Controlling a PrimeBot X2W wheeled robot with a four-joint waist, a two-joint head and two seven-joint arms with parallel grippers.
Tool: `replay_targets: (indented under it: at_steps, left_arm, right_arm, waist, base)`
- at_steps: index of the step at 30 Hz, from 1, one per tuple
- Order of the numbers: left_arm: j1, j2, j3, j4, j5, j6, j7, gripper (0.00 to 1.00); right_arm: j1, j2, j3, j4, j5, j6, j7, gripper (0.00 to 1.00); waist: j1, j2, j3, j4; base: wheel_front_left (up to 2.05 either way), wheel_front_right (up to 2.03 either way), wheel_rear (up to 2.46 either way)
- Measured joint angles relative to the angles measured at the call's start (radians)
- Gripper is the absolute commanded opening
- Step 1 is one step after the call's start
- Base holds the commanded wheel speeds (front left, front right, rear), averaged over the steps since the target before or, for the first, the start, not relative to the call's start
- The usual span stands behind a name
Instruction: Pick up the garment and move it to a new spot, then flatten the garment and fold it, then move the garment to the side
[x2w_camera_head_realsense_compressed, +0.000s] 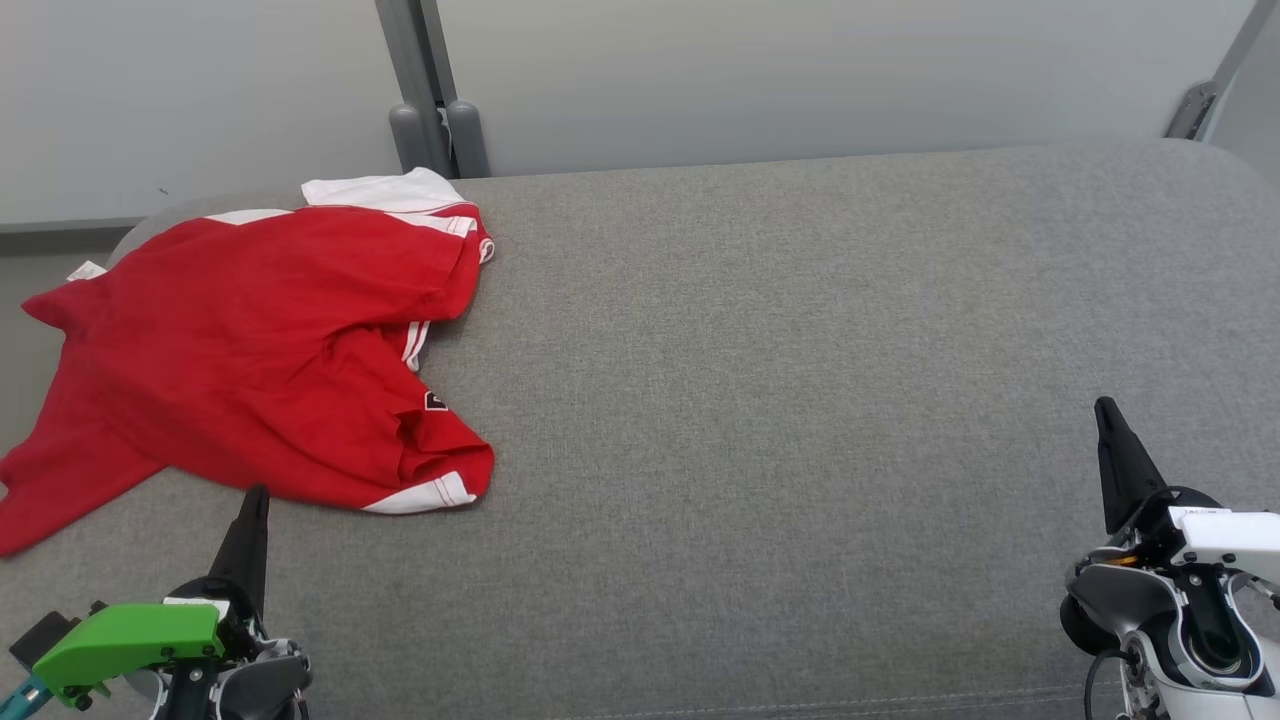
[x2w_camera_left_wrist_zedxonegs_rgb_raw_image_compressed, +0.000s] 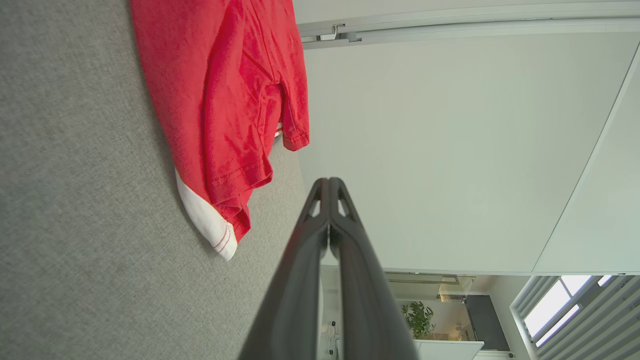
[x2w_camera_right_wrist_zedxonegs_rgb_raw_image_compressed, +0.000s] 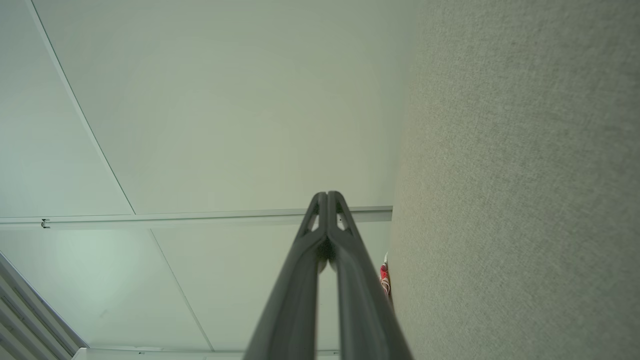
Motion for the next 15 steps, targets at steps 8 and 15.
replay_targets:
  at_steps: [8,15]
  left_arm:
    - [0.000,0.000,0.000,0.000,0.000,0.000,0.000,0.00]
    - [0.000,0.000,0.000,0.000,0.000,0.000,0.000,0.00]
  right_arm:
    - [0.000,0.000,0.000,0.000,0.000,0.000,0.000,0.00]
    - [0.000,0.000,0.000,0.000,0.000,0.000,0.000,0.00]
  waist:
    - [0.0000,0.0000,0.000,0.000]
    - [0.0000,0.0000,0.000,0.000]
  base:
    - [0.00,0.00,0.00]
    - [0.00,0.00,0.00]
